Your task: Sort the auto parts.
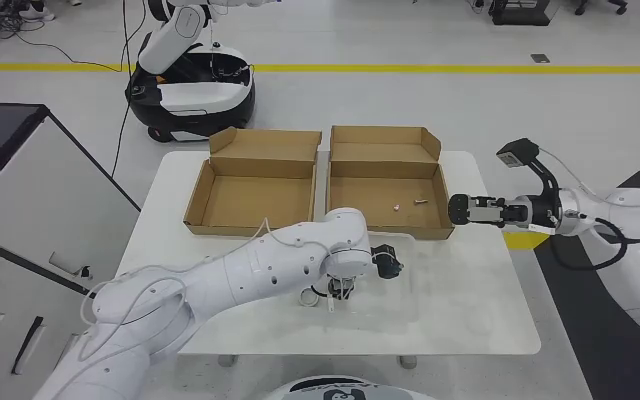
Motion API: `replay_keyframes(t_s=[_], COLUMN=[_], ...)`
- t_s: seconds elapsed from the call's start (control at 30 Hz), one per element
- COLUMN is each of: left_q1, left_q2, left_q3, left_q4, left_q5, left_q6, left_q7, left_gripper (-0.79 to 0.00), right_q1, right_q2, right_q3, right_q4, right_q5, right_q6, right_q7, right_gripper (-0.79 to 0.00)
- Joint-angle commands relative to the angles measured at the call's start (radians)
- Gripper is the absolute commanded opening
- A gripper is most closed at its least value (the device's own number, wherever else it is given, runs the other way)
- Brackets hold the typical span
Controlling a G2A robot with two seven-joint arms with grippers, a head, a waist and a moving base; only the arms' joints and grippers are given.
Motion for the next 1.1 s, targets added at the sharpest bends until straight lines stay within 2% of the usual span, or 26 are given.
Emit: replay_keyframes(t_s=[0.0, 0.13, 0.2, 0.27, 0.47, 0.73, 0.83, 0.93, 1.07], left_q1=[0.002, 0.002, 0.003, 0.002, 0.002, 0.004, 0.006, 0.006, 0.006], left_q2=[0.001, 0.002, 0.002, 0.002, 0.003, 0.004, 0.003, 0.003, 0.003], left_q3=[0.0, 0.0, 0.0, 0.0, 0.0, 0.0, 0.0, 0.0, 0.0], left_q4=[-0.001, -0.001, -0.002, -0.002, -0.005, -0.002, 0.001, 0.002, 0.0], left_q5=[-0.001, 0.0, -0.002, -0.004, -0.003, -0.004, -0.003, -0.002, -0.002], left_q6=[0.0, 0.0, 0.0, 0.0, 0.0, 0.0, 0.0, 0.0, 0.0], left_q7=[0.0, 0.0, 0.0, 0.0, 0.0, 0.0, 0.0, 0.0, 0.0], left_gripper=[-0.274, -0.311, -0.4, -0.456, -0.493, -0.711, -0.69, -0.588, -0.548], right_q1=[0.0, 0.0, 0.0, 0.0, 0.0, 0.0, 0.0, 0.0, 0.0], right_q2=[0.0, 0.0, 0.0, 0.0, 0.0, 0.0, 0.0, 0.0, 0.0], right_q3=[0.0, 0.0, 0.0, 0.0, 0.0, 0.0, 0.0, 0.0, 0.0], right_q4=[0.0, 0.0, 0.0, 0.0, 0.0, 0.0, 0.0, 0.0, 0.0], right_q5=[0.0, 0.0, 0.0, 0.0, 0.0, 0.0, 0.0, 0.0, 0.0], right_q6=[0.0, 0.0, 0.0, 0.0, 0.0, 0.0, 0.0, 0.0, 0.0], right_q7=[0.0, 0.0, 0.0, 0.0, 0.0, 0.0, 0.0, 0.0, 0.0], right_gripper=[0.0, 0.0, 0.0, 0.0, 0.0, 0.0, 0.0, 0.0, 0.0])
